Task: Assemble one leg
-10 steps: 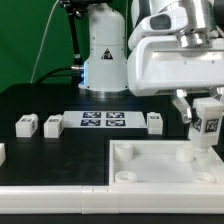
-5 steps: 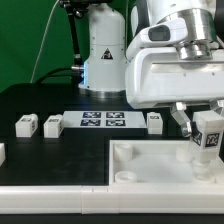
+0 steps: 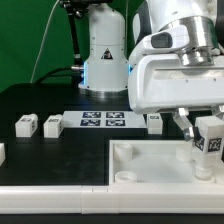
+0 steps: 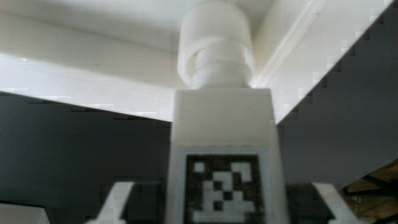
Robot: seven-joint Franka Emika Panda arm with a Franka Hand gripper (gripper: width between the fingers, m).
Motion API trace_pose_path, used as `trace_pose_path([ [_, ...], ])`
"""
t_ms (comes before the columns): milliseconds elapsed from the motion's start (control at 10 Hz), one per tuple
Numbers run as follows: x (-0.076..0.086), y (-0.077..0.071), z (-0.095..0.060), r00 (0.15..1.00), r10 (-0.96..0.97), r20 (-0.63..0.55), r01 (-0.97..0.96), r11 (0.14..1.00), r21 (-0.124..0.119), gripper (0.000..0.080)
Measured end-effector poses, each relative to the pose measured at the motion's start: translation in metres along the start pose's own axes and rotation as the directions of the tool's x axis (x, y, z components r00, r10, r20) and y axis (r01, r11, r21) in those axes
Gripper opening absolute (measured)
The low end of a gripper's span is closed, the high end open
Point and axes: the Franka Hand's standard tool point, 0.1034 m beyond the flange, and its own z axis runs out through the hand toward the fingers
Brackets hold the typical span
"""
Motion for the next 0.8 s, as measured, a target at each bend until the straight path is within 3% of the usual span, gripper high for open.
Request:
trace_pose_path([
  [800, -0.013, -0.002, 0.011, 1.000, 0.001, -0.008, -0.001, 1.000, -0.004, 0.0291],
])
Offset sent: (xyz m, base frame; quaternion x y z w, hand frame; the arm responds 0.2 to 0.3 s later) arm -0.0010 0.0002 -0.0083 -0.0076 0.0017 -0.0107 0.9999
